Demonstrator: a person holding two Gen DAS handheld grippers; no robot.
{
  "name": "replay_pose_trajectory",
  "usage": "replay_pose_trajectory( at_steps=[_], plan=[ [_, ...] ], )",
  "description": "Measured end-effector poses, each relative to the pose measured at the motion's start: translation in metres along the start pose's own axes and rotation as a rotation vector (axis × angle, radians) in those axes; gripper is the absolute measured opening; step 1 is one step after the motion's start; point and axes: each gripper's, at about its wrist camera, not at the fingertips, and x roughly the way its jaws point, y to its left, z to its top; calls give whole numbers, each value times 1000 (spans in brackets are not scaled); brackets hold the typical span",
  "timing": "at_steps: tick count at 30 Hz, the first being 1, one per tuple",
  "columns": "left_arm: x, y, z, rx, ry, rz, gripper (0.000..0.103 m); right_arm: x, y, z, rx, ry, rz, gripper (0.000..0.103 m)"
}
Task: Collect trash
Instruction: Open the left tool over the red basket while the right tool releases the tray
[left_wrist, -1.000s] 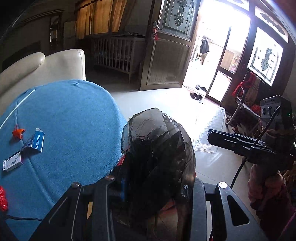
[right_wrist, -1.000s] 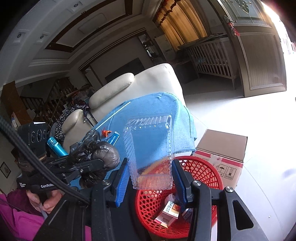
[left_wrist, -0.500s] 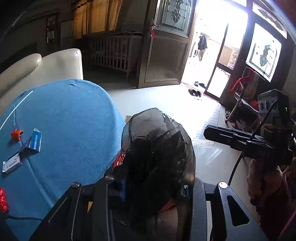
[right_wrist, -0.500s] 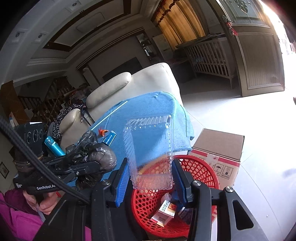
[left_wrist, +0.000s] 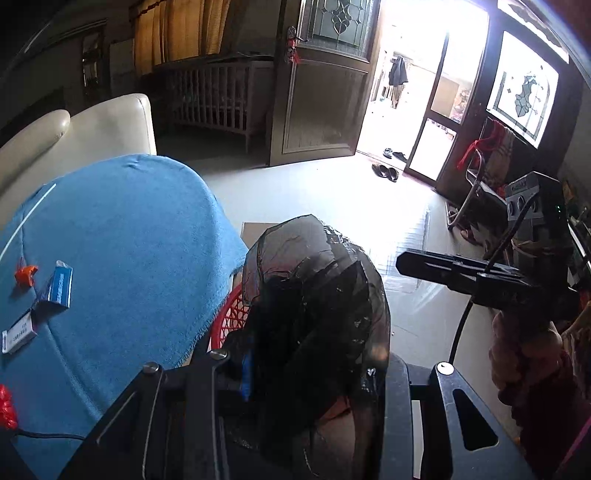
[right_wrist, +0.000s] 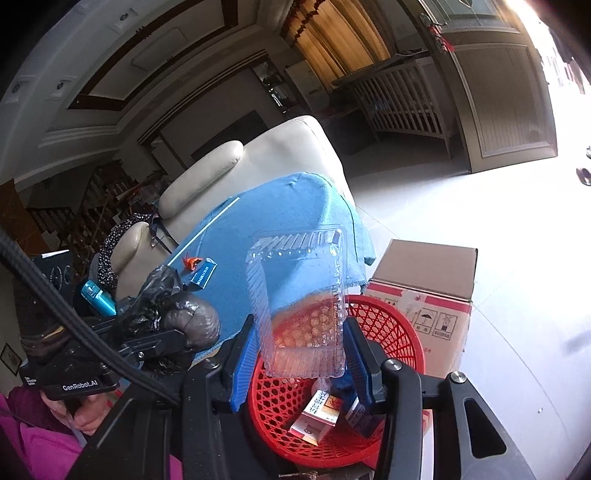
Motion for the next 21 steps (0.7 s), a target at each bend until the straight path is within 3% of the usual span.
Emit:
replay_pose_trajectory(
  at_steps=[7, 14, 18, 21],
  plan=[
    [2, 7, 18, 5, -26, 14, 40, -10, -4, 4, 12, -27, -1, 48],
    [26, 17, 11, -31, 65, -55, 42, -2, 0, 2, -1, -4, -7, 48],
    [34, 17, 7, -14, 88, -45, 68, 10, 2, -2, -4, 36, -27, 53],
    [30, 22, 4, 1, 75, -16, 69, 21, 0, -6, 19, 77, -60, 67]
  ],
)
